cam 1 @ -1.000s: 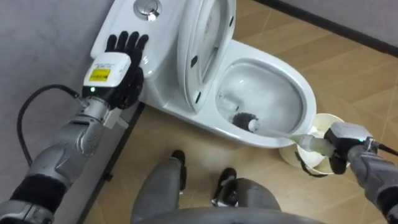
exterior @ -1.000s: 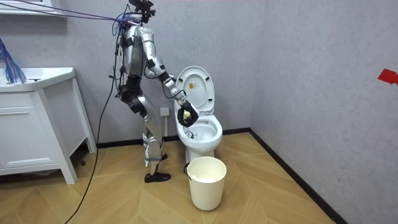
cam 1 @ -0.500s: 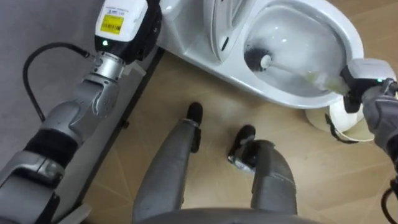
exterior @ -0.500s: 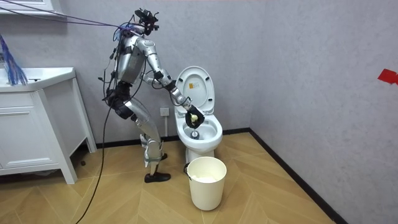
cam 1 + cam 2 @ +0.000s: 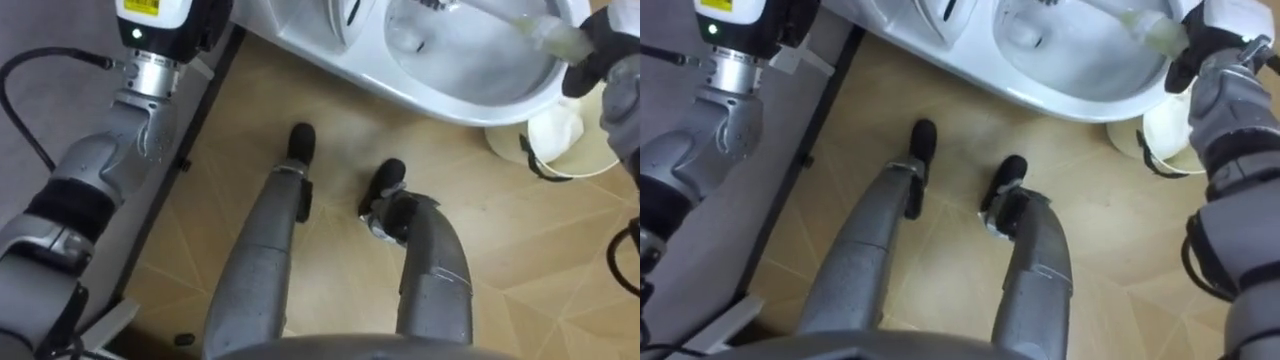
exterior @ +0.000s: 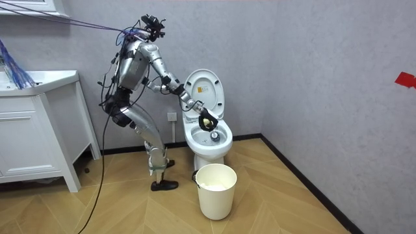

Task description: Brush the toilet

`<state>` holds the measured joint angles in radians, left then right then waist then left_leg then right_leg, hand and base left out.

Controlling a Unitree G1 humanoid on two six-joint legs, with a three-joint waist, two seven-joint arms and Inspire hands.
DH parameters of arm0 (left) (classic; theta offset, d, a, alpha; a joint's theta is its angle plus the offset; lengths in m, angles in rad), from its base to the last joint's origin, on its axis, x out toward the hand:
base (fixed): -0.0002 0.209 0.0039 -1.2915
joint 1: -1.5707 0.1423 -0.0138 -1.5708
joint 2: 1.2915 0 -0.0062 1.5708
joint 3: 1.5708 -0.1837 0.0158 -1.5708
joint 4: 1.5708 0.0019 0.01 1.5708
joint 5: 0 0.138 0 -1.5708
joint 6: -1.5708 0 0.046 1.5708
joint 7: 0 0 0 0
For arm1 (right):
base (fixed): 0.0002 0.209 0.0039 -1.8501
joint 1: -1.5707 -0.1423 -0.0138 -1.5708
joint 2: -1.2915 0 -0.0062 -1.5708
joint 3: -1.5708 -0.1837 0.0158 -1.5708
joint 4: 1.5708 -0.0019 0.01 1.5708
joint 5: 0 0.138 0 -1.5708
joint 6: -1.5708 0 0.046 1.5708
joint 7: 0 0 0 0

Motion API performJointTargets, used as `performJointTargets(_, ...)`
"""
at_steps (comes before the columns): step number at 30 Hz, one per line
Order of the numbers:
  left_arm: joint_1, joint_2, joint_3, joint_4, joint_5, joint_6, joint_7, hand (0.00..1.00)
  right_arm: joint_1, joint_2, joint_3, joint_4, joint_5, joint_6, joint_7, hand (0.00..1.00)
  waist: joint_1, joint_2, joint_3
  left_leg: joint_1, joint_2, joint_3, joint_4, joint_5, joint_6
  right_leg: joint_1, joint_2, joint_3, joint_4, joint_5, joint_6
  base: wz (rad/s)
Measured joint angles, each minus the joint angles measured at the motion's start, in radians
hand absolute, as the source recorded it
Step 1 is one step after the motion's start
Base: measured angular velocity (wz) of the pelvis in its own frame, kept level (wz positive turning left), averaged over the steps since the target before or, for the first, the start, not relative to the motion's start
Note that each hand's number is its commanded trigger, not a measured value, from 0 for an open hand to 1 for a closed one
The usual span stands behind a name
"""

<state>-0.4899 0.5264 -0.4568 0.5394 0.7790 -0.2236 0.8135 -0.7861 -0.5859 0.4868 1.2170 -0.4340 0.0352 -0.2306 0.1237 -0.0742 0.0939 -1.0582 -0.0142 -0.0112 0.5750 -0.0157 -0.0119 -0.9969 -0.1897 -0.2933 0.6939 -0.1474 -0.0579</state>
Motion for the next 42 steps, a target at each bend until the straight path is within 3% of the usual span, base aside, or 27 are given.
performJointTargets(3, -0.020, -0.002, -0.012, 0.025, 0.002, 0.027, 0.003, 0.00, -0.021, -0.002, 0.000, 0.001, -0.007, -0.001, -0.001, 1.00, -0.012, -0.001, -0.0001, 0.000, -0.004, -0.001, 0.006, 0.000, -0.001, -0.001, -0.008, -0.005, -0.001, 0.000, 0.000, -0.10)
performJointTargets(4, -0.024, -0.003, -0.013, 0.025, 0.007, 0.041, 0.001, 0.00, -0.022, -0.003, 0.000, -0.005, -0.016, -0.001, -0.001, 1.00, -0.014, -0.004, 0.0006, 0.000, -0.017, -0.006, 0.021, -0.007, -0.010, -0.003, -0.029, -0.016, 0.000, 0.000, 0.000, -0.46)
performJointTargets(5, -0.021, -0.003, -0.018, 0.031, 0.010, 0.051, 0.000, 0.00, -0.020, -0.003, 0.000, -0.017, -0.042, -0.001, 0.000, 1.00, 0.001, -0.007, 0.0022, -0.008, -0.011, -0.009, 0.139, -0.057, -0.019, 0.000, -0.056, -0.044, 0.009, 0.000, 0.000, -0.67)
performJointTargets(6, -0.012, -0.002, -0.019, 0.034, 0.009, 0.051, 0.002, 0.00, -0.019, -0.002, 0.000, -0.023, -0.055, -0.003, 0.002, 1.00, 0.011, -0.006, 0.0016, 0.004, -0.008, -0.010, 0.228, -0.098, -0.012, 0.003, -0.078, -0.071, 0.022, 0.000, -0.001, -1.03)
performJointTargets(7, -0.003, 0.009, -0.020, 0.031, 0.009, 0.051, 0.017, 0.00, -0.017, -0.006, 0.001, -0.056, -0.085, 0.001, 0.001, 1.00, 0.019, -0.003, 0.0041, 0.010, -0.009, -0.008, 0.304, -0.222, 0.048, 0.001, -0.115, -0.115, 0.052, -0.006, 0.000, -0.78)
performJointTargets(8, -0.009, 0.011, -0.018, 0.029, 0.011, 0.052, 0.027, 0.00, -0.003, -0.006, 0.001, -0.086, -0.102, 0.011, -0.004, 1.00, 0.020, 0.002, 0.0063, -0.003, -0.037, -0.029, 0.317, -0.236, 0.051, -0.010, -0.124, -0.121, 0.077, -0.015, 0.004, -0.47)
performJointTargets(9, -0.020, 0.004, -0.019, 0.029, 0.011, 0.058, 0.026, 0.00, 0.007, -0.006, 0.001, -0.092, -0.112, 0.011, -0.010, 1.00, 0.016, 0.005, 0.0067, -0.004, -0.057, -0.050, 0.307, -0.236, 0.051, -0.017, -0.119, -0.111, 0.076, -0.036, 0.002, 0.18)
performJointTargets(10, -0.053, -0.007, -0.044, 0.030, 0.018, 0.076, 0.011, 0.00, 0.033, -0.005, 0.002, -0.098, -0.137, 0.009, -0.011, 1.00, 0.011, 0.011, 0.0047, -0.001, -0.080, -0.076, 0.276, -0.236, 0.050, -0.016, -0.098, -0.085, 0.086, -0.076, 0.012, 0.54)
performJointTargets(11, -0.082, -0.012, -0.078, 0.032, 0.019, 0.093, -0.005, 0.00, 0.062, -0.001, 0.008, -0.105, -0.183, 0.008, -0.019, 1.00, 0.011, 0.014, 0.0058, 0.008, -0.081, -0.078, 0.237, -0.231, 0.042, 0.004, -0.065, -0.058, 0.098, -0.090, 0.020, 0.62)
performJointTargets(12, -0.091, -0.012, -0.091, 0.033, 0.018, 0.096, -0.009, 0.00, 0.075, 0.001, 0.016, -0.109, -0.206, 0.008, -0.023, 1.00, 0.011, 0.016, 0.0057, 0.012, -0.082, -0.077, 0.216, -0.226, 0.035, 0.025, -0.053, -0.048, 0.093, -0.095, 0.021, 0.58)
performJointTargets(13, -0.103, -0.017, -0.102, 0.034, 0.018, 0.103, -0.017, 0.00, 0.093, 0.001, 0.038, -0.129, -0.256, 0.018, -0.027, 1.00, 0.020, 0.033, 0.0103, 0.020, -0.079, -0.078, 0.180, -0.217, 0.024, 0.044, -0.029, -0.036, 0.057, -0.091, 0.013, 0.48)
performJointTargets(14, -0.104, -0.032, -0.103, 0.033, 0.018, 0.112, -0.028, 0.00, 0.123, 0.002, 0.051, -0.162, -0.313, 0.053, -0.029, 1.00, 0.027, 0.061, 0.0077, 0.023, -0.064, -0.073, 0.159, -0.209, 0.021, 0.058, -0.018, -0.040, 0.028, -0.088, 0.015, 0.36)
performJointTargets(15, -0.105, -0.037, -0.102, 0.033, 0.018, 0.115, -0.036, 0.00, 0.138, 0.005, 0.052, -0.178, -0.328, 0.069, -0.030, 1.00, 0.035, 0.067, 0.0062, 0.025, -0.058, -0.065, 0.150, -0.204, 0.016, 0.060, -0.017, -0.041, 0.021, -0.086, 0.016, 0.15)
performJointTargets(17, -0.104, -0.033, -0.100, 0.035, 0.014, 0.117, -0.068, 0.00, 0.167, 0.009, 0.052, -0.236, -0.394, 0.120, -0.028, 1.00, 0.055, 0.074, 0.0047, 0.031, -0.048, -0.050, 0.124, -0.184, 0.016, 0.055, -0.010, -0.040, 0.012, -0.083, 0.015, -0.13)
performJointTargets(19, -0.103, -0.035, -0.096, 0.033, -0.005, 0.118, -0.090, 0.00, 0.177, 0.013, 0.081, -0.317, -0.417, 0.150, -0.005, 1.00, 0.065, 0.081, 0.0027, 0.052, -0.044, -0.072, 0.097, -0.112, 0.024, 0.076, 0.020, -0.051, -0.025, -0.052, 0.005, -0.40)
performJointTargets(20, -0.103, -0.035, -0.096, 0.029, -0.004, 0.116, -0.090, 0.00, 0.190, 0.009, 0.083, -0.352, -0.424, 0.156, 0.006, 1.00, 0.065, 0.083, 0.0016, 0.055, -0.039, -0.078, 0.099, -0.095, 0.030, 0.084, 0.027, -0.060, -0.030, -0.046, 0.000, -0.35)
performJointTargets(21, -0.103, -0.032, -0.095, 0.006, -0.001, 0.111, -0.090, 0.00, 0.229, -0.004, 0.082, -0.440, -0.433, 0.169, 0.024, 1.00, 0.063, 0.082, 0.0002, 0.056, -0.028, -0.082, 0.103, -0.088, 0.037, 0.091, 0.036, -0.068, -0.037, -0.039, -0.003, -0.12)
performJointTargets(24, -0.098, -0.033, -0.092, -0.049, 0.004, 0.095, -0.090, 0.00, 0.295, -0.028, 0.080, -0.615, -0.473, 0.213, 0.079, 1.00, 0.045, 0.085, -0.0027, 0.056, -0.019, -0.072, 0.100, -0.099, 0.026, 0.087, 0.044, -0.067, -0.047, 0.003, -0.019, -0.08)
performJointTargets(25, -0.078, -0.032, -0.070, -0.064, 0.023, 0.090, -0.090, 0.00, 0.304, -0.027, 0.080, -0.662, -0.479, 0.226, 0.113, 1.00, 0.046, 0.091, -0.0101, 0.056, -0.005, -0.071, 0.098, -0.102, 0.022, 0.089, 0.059, -0.068, -0.065, 0.014, -0.034, -0.36)
performJointTargets(26, -0.060, -0.034, -0.050, -0.074, 0.034, 0.093, -0.099, 0.00, 0.315, -0.027, 0.080, -0.695, -0.480, 0.230, 0.138, 1.00, 0.041, 0.100, -0.0186, 0.058, 0.006, -0.069, 0.091, -0.105, 0.018, 0.092, 0.072, -0.067, -0.074, 0.021, -0.046, -0.28)
performJointTargets(28, -0.041, -0.034, -0.035, -0.075, 0.038, 0.094, -0.105, 0.00, 0.331, -0.027, 0.080, -0.712, -0.473, 0.236, 0.164, 1.00, 0.031, 0.112, -0.0273, 0.070, 0.011, -0.067, 0.079, -0.108, 0.012, 0.099, 0.070, -0.068, -0.074, 0.013, -0.055, 0.02)
performJointTargets(31, -0.007, -0.034, -0.027, -0.079, 0.037, 0.099, -0.111, 0.00, 0.347, 0.000, 0.081, -0.744, -0.473, 0.251, 0.213, 1.00, 0.016, 0.117, -0.0336, 0.100, 0.025, -0.039, 0.071, -0.110, 0.009, 0.120, 0.073, -0.065, -0.075, -0.005, -0.064, 0.00)
performJointTargets(39, -0.006, -0.032, -0.027, -0.098, 0.035, 0.104, -0.120, 0.00, 0.354, -0.001, 0.081, -0.785, -0.467, 0.261, 0.282, 1.00, 0.008, 0.116, -0.0344, 0.116, 0.057, -0.013, 0.071, -0.119, -0.002, 0.138, 0.095, -0.066, -0.087, -0.006, -0.077, -0.04)
performJointTargets(42, -0.005, -0.026, -0.031, -0.095, 0.037, 0.104, -0.112, 0.00, 0.313, 0.003, 0.088, -0.602, -0.344, 0.210, 0.226, 1.00, 0.020, 0.116, -0.0345, 0.146, 0.054, -0.014, 0.064, -0.119, -0.002, 0.167, 0.093, -0.065, -0.085, -0.008, -0.073, 0.09)
